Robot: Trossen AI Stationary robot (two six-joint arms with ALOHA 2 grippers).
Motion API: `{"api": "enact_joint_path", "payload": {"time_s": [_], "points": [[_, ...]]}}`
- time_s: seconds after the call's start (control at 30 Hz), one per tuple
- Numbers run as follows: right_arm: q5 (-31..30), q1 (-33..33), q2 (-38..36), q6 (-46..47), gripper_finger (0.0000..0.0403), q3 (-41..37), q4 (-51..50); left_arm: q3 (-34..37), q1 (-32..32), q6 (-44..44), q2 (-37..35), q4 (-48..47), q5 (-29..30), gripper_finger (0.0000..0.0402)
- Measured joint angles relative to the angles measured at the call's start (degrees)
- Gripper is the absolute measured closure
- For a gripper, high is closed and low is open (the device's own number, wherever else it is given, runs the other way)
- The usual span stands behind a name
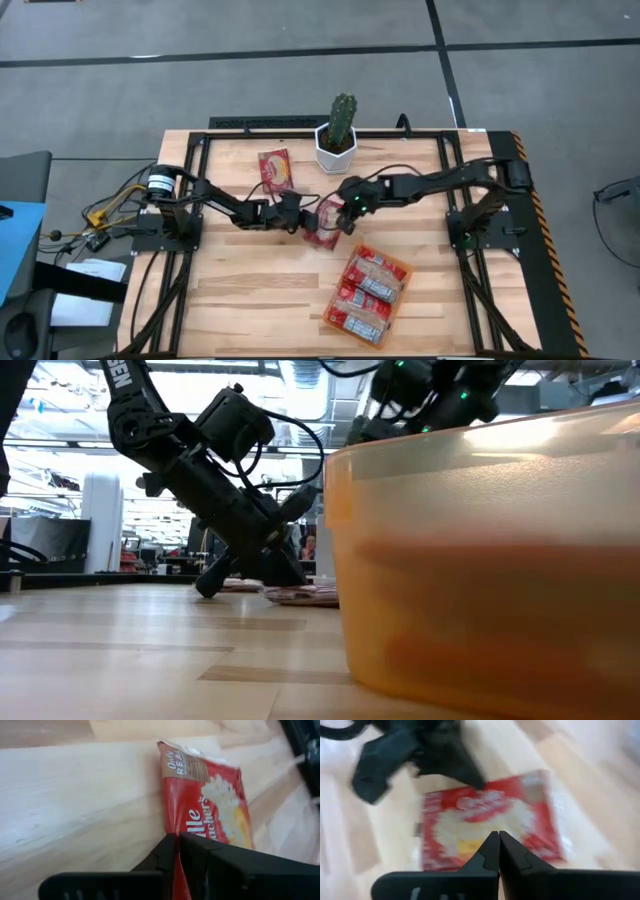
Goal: Sort popcorn bags into baskets
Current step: Put the red popcorn bag into the orange container
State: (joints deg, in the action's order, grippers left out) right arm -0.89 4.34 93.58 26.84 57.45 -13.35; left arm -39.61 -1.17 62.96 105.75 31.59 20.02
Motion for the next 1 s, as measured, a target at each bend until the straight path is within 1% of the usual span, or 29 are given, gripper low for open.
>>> {"api": "enact_joint_path", "payload": {"time_s": [0.1,0.13,0.2,0.33,0.4,0.5,0.57,0.63,0.73,0.83,0.93,1.0], "points": [[-4.6,-0.2,-3.0,1.6,0.0379,0.0,-7.7,-0.6,-0.3,-1.4,-0.5,-3.0,-4.0,0.0385],[-5.8,-0.2,-3.2,2.4,0.0378,-0.1,-9.0,-0.6,-0.4,-2.0,-0.5,-3.4,-5.7,0.0378],[-6.3,-0.2,-2.8,3.4,0.0379,-0.7,-9.8,-0.5,-0.4,-3.7,-0.5,-3.6,-8.9,0.0357],[-6.5,-1.0,1.2,4.6,0.0389,-0.8,-9.5,-0.5,-0.3,-3.8,-0.5,-3.8,-10.8,0.029],[-6.5,-1.7,3.8,5.1,0.039,-0.9,-9.0,-0.5,-0.6,-2.4,-0.5,-4.0,-11.2,0.0251],[-5.3,-2.4,7.3,5.7,0.0387,-0.8,-7.7,-0.5,-1.0,0.5,-0.5,-4.0,-13.4,0.0197],[-3.7,-2.8,9.7,6.1,0.0381,-0.8,-5.6,-0.4,-1.0,1.1,-0.5,-3.8,-14.1,0.0169],[-2.0,-2.8,11.1,6.2,0.0379,-0.7,-3.7,-0.4,-0.9,1.9,-0.5,-3.4,-14.6,0.0152],[-0.2,-2.8,12.5,5.9,0.0382,-0.6,-1.6,-0.4,-0.3,2.8,-0.4,-2.9,-13.7,0.0142],[0.4,-2.7,13.4,3.9,0.0388,0.7,0.5,-0.4,-0.2,3.2,0.1,-0.6,-13.7,0.0146],[1.3,-1.9,13.8,2.7,0.0389,1.7,2.2,-0.4,-0.1,3.5,0.2,-0.5,-12.4,0.0165],[1.4,-1.4,13.9,2.7,0.0386,1.9,3.9,-0.4,-0.2,3.8,0.2,-0.4,-11.8,0.0188]]}}
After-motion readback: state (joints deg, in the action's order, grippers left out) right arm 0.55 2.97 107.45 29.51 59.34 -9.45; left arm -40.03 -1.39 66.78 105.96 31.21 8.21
